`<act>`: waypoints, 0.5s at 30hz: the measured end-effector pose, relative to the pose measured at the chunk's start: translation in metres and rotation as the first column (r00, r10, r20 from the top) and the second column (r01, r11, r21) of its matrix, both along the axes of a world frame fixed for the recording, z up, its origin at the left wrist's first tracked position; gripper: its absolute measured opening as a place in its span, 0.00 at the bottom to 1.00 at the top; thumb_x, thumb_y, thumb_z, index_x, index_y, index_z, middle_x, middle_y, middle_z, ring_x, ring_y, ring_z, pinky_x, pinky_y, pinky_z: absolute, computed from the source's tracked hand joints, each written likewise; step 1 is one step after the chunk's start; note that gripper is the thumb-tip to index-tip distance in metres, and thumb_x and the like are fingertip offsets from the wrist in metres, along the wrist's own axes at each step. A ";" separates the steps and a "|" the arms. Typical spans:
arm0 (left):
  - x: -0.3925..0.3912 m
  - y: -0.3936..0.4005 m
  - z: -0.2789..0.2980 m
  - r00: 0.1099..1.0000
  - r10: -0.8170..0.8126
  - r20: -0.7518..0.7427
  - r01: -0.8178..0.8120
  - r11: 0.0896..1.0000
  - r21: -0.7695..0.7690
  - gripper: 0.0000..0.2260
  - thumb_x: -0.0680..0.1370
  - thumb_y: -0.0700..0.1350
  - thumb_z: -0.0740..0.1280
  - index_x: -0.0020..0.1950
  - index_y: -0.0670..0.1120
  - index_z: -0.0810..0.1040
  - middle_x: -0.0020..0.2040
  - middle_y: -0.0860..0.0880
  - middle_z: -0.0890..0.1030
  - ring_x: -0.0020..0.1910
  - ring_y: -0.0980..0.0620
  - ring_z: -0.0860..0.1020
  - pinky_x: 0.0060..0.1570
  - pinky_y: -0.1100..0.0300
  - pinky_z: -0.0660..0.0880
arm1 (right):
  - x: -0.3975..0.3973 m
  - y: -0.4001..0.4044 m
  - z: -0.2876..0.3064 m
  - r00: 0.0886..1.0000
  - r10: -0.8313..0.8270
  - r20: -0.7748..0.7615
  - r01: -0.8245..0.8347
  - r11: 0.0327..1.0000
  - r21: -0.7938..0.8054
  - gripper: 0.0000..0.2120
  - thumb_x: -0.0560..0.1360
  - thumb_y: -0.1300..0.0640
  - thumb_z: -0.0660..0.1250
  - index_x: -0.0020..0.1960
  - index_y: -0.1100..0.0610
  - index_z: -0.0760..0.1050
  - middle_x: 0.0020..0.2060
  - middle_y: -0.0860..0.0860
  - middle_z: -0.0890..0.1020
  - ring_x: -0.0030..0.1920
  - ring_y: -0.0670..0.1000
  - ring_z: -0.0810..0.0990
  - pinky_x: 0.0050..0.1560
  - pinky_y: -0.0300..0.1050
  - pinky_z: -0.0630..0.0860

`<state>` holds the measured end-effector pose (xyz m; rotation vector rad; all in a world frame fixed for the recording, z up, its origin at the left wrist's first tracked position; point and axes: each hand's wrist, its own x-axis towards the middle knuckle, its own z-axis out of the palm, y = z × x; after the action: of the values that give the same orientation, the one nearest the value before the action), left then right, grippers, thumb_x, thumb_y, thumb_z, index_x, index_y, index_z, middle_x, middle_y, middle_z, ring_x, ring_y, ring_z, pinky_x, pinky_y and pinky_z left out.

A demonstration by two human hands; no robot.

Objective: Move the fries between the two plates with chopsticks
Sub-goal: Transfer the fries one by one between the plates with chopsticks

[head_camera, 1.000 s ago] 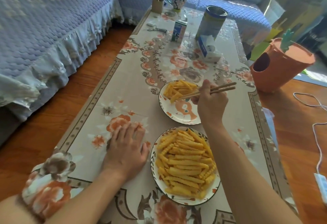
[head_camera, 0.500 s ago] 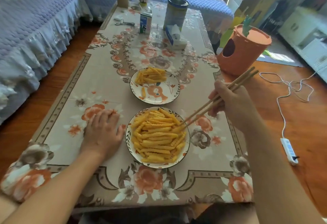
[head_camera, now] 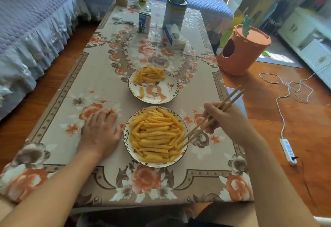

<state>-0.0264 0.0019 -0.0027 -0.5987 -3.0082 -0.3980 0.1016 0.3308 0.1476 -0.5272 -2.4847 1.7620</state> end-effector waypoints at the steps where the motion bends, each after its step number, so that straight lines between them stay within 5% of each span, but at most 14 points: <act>1: 0.000 0.000 0.000 1.000 -0.001 -0.003 0.001 1.000 0.000 0.21 0.78 0.56 0.57 0.66 0.47 0.75 0.67 0.43 0.74 0.69 0.41 0.69 0.71 0.42 0.65 | 0.001 0.004 0.003 1.000 -0.019 -0.022 0.019 1.000 -0.006 0.17 0.83 0.57 0.64 0.43 0.69 0.78 0.32 0.68 0.81 0.27 0.60 0.80 0.29 0.48 0.79; 8: -0.001 0.000 -0.001 1.000 -0.010 -0.004 0.010 1.000 -0.003 0.19 0.78 0.55 0.59 0.65 0.48 0.75 0.67 0.44 0.75 0.69 0.42 0.70 0.71 0.42 0.66 | -0.040 0.016 0.005 0.927 -0.311 -0.208 0.286 0.948 -0.140 0.16 0.84 0.54 0.64 0.46 0.66 0.78 0.29 0.57 0.81 0.29 0.57 0.82 0.31 0.48 0.82; 15: -0.003 -0.002 -0.005 1.000 -0.013 0.021 0.013 1.000 -0.022 0.18 0.79 0.56 0.56 0.66 0.52 0.72 0.70 0.49 0.72 0.74 0.46 0.66 0.76 0.45 0.60 | -0.148 -0.064 -0.023 0.886 -0.375 -0.275 0.351 0.927 -0.133 0.16 0.83 0.51 0.66 0.42 0.60 0.80 0.29 0.55 0.84 0.29 0.55 0.85 0.37 0.55 0.85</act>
<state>-0.0296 0.0003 -0.0074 -0.6203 -3.0340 -0.3752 -0.0468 0.2669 0.1242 -0.6325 -1.9702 1.6533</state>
